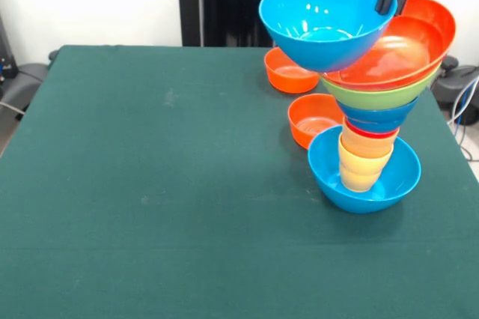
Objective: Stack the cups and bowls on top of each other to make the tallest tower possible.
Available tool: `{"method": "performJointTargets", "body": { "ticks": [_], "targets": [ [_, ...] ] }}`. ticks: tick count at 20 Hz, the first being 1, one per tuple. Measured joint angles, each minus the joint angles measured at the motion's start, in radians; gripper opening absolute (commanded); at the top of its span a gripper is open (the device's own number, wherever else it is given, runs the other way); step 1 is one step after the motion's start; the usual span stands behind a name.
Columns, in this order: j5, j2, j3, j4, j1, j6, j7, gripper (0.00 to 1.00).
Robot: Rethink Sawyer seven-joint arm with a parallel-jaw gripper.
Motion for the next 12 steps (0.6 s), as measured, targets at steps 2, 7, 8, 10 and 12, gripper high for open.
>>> {"method": "performJointTargets", "body": {
  "ticks": [2,7,8,10,12],
  "targets": [
    [0.007,0.004,-0.003,0.000,0.002,0.002,0.000,0.00],
    [0.026,0.004,-0.012,-0.002,0.014,0.032,0.000,0.00],
    [0.029,0.002,-0.013,-0.002,0.017,0.042,0.000,0.00],
    [0.034,-0.001,-0.017,-0.004,0.026,0.065,0.000,0.00],
    [0.044,-0.005,-0.022,-0.010,0.039,0.098,0.000,0.00]
  ]
}}
